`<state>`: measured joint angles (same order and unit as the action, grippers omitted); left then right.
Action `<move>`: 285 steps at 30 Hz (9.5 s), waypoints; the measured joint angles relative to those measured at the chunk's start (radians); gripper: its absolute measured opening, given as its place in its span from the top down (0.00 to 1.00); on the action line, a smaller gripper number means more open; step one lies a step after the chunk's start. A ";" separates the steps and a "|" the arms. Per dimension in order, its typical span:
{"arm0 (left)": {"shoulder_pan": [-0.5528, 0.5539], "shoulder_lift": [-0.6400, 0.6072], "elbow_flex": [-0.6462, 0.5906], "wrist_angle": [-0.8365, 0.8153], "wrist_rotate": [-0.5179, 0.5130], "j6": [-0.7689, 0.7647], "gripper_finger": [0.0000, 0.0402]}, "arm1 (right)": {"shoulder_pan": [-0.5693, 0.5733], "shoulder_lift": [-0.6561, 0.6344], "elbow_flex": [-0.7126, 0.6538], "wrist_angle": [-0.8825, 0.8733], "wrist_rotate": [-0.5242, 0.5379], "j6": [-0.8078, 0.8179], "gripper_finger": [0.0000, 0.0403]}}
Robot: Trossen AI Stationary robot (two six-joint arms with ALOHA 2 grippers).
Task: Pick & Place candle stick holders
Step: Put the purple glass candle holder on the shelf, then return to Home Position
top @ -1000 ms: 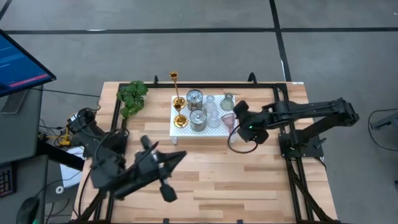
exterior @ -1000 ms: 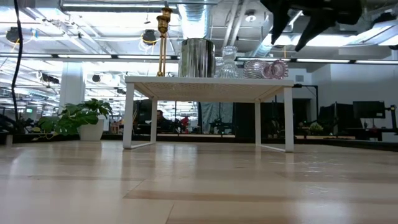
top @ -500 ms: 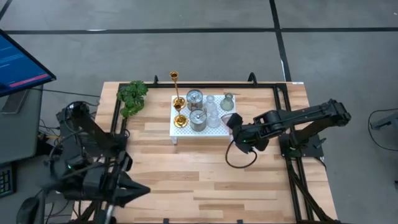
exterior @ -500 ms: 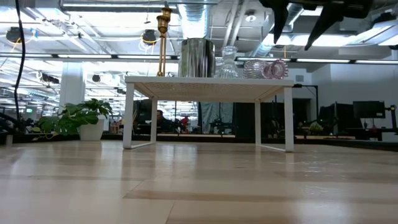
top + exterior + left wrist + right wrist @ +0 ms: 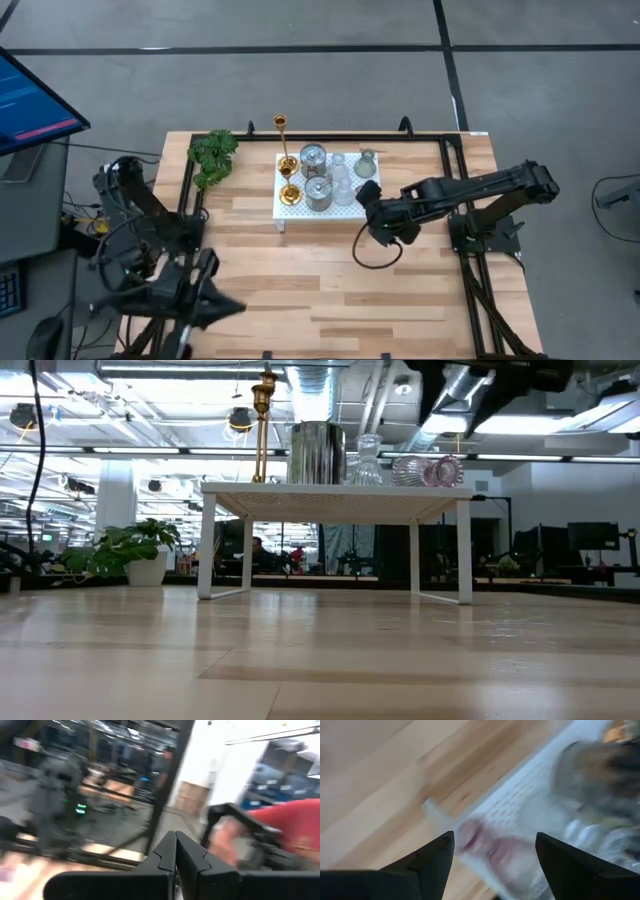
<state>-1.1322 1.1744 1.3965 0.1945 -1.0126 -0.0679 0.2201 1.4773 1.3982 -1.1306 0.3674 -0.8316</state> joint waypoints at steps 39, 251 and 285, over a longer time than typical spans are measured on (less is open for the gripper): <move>0.027 -0.242 -0.495 0.033 -0.027 -0.183 0.99 | 0.237 -0.034 -0.130 0.034 0.496 1.205 0.33; 0.045 -0.980 -0.750 0.141 0.415 0.125 0.99 | -0.627 -0.529 0.365 0.154 -0.584 0.646 0.73; 0.045 -1.121 -1.361 0.326 0.548 -0.142 0.99 | -0.526 -1.465 -1.230 1.100 -0.516 1.297 0.74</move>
<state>-1.0870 0.0533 0.0352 0.5209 -0.4645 -0.2099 -0.3058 0.0128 0.1687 -0.0311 -0.1486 0.4652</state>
